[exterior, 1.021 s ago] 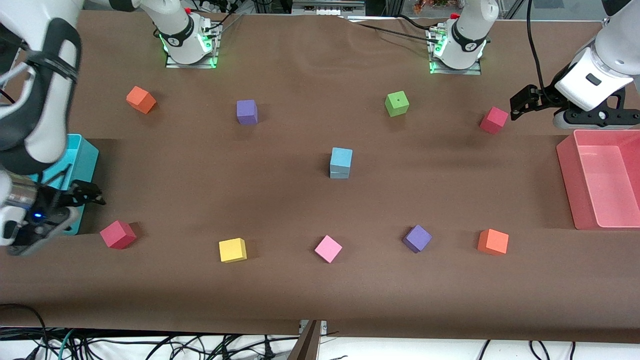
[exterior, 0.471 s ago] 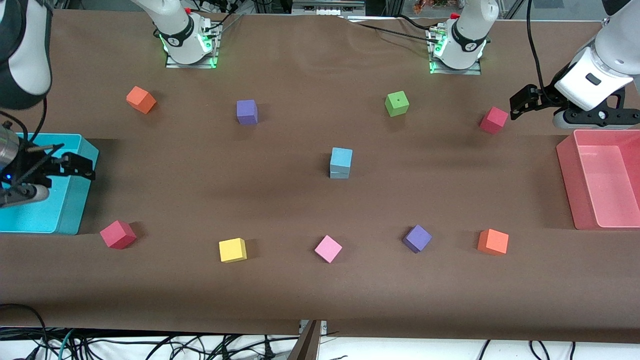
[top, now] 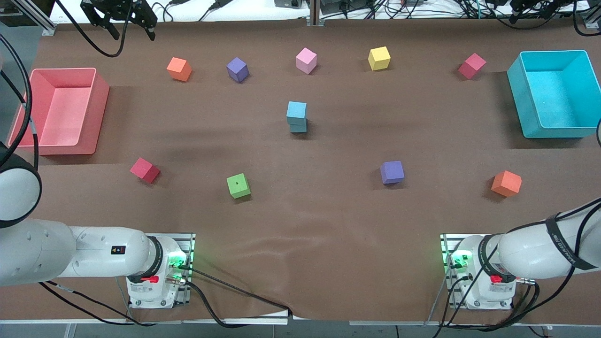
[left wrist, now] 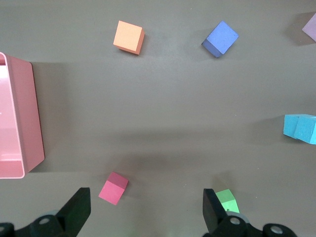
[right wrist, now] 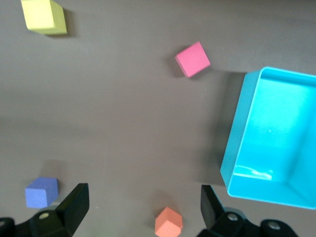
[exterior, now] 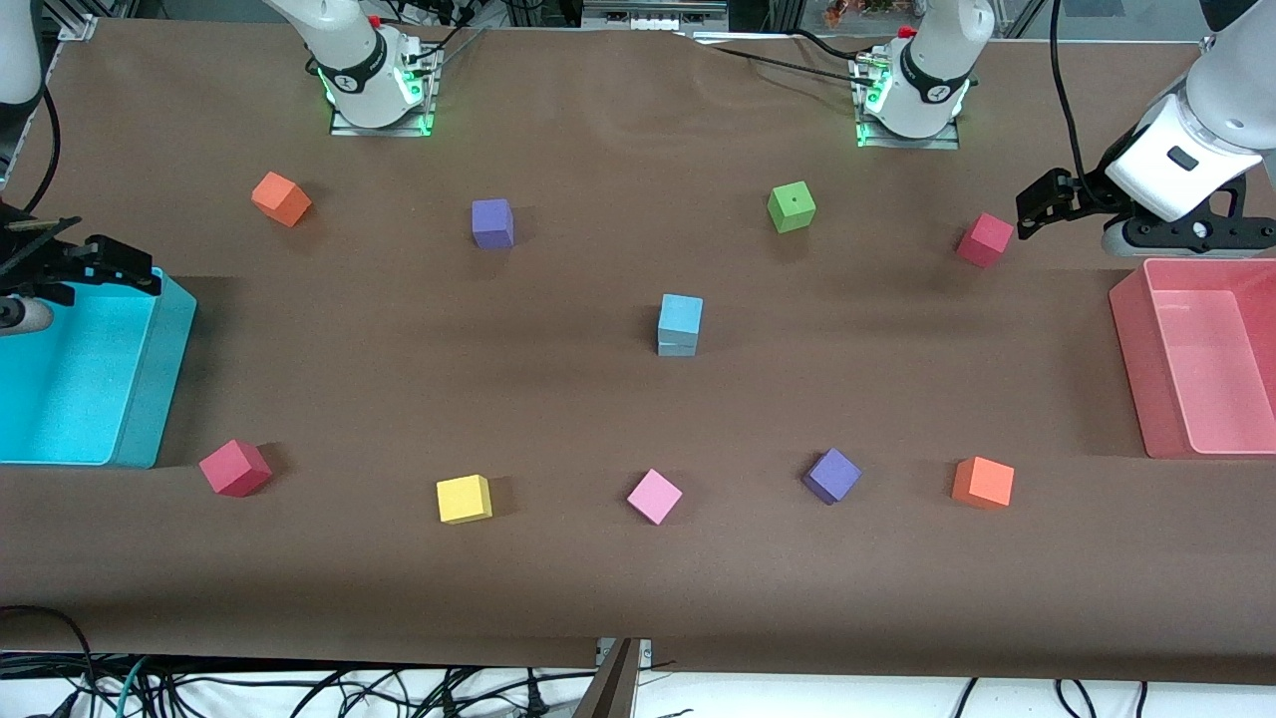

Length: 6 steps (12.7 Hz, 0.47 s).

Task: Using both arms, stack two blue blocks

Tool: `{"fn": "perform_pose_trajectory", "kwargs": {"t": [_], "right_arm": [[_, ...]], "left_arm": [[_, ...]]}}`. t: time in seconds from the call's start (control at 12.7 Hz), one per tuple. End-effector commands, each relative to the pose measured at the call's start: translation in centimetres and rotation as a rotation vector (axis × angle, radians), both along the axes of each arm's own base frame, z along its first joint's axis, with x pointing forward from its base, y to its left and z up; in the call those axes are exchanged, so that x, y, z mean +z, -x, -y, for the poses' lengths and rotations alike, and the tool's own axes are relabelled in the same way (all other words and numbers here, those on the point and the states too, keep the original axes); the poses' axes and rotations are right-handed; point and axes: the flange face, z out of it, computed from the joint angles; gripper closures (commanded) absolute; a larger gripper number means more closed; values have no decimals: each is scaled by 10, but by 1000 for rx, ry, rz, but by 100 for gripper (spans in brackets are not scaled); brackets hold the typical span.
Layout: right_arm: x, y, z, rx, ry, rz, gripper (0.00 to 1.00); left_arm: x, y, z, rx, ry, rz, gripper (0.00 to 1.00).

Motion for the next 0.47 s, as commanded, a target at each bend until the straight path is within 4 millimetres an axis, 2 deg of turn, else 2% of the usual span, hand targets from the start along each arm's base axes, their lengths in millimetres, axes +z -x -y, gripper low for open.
{"fn": "perform_pose_trajectory", "kwargs": {"t": [0.0, 0.24, 0.39], "right_arm": [[6, 13, 0, -7, 14, 11, 0], [5, 9, -8, -83, 20, 6, 0], [9, 6, -5, -93, 14, 16, 0]], "left_arm": [[5, -2, 2, -2, 13, -6, 0], [5, -2, 2, -3, 13, -6, 0], [5, -2, 1, -1, 13, -6, 0]]}}
